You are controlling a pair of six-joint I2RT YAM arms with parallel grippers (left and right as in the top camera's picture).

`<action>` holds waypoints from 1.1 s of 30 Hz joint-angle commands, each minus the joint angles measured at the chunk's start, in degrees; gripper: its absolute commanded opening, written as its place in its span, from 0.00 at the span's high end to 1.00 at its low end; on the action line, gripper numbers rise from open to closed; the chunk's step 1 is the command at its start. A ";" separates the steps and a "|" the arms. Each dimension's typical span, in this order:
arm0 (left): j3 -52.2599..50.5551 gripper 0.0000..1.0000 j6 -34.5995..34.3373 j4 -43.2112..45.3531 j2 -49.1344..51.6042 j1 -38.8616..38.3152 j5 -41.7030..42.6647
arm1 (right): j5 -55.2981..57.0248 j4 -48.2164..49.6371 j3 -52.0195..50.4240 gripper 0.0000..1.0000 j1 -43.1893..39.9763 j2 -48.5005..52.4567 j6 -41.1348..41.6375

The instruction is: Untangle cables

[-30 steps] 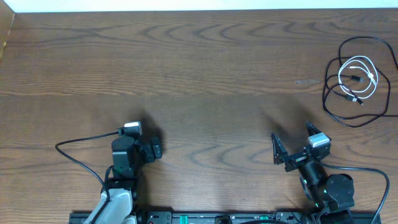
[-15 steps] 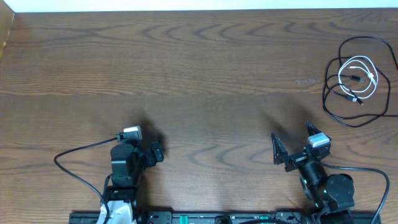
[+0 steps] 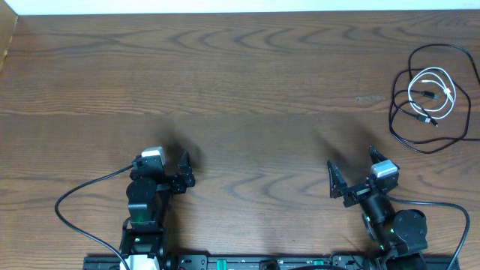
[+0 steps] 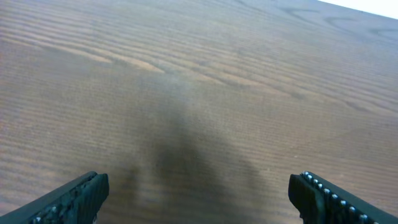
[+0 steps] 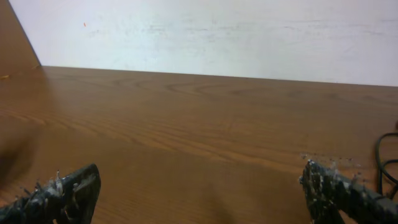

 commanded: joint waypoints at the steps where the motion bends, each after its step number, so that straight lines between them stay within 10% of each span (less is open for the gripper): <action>1: -0.17 0.02 -0.09 0.00 0.81 0.04 0.68 | 0.26 -0.26 -0.07 0.01 0.26 -0.44 0.04; 33: -0.15 0.02 -0.11 -1.75 7.96 0.04 0.68 | 0.26 -0.26 -0.07 0.01 0.26 -0.44 0.07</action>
